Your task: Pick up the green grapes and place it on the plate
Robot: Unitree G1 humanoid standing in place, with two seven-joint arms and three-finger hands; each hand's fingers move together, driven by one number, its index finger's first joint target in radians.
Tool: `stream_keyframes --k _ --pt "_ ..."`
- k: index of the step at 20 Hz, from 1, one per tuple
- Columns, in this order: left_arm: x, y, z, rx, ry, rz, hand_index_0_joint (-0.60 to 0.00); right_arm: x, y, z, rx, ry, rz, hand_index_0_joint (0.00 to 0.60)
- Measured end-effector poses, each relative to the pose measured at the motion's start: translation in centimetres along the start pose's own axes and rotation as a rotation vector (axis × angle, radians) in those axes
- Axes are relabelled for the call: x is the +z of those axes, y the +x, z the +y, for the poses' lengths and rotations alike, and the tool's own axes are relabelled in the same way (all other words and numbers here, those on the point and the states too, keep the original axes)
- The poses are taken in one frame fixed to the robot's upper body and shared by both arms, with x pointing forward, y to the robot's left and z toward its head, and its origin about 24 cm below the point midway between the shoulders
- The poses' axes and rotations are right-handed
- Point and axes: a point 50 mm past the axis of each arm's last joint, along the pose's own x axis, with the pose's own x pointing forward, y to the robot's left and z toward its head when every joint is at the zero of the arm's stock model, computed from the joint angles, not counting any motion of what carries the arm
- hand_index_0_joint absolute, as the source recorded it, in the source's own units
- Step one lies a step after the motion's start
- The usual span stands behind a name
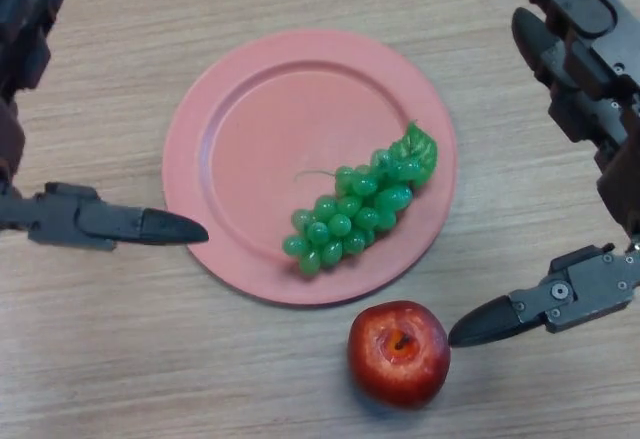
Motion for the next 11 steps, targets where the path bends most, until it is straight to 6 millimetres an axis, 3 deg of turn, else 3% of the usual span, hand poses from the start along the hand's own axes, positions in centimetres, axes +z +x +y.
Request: stream_keyframes --k 2,11 --pt "-0.1 -0.8 0.5 -0.002 -0.149 0.032 0.0 0.1 0.1 0.0 0.001 0.001 -0.003 0.0" --pt "-1.1 -2.2 1.1 -0.003 -0.15 0.124 0.0 0.1 0.4 0.6 0.019 0.006 0.005 0.0"
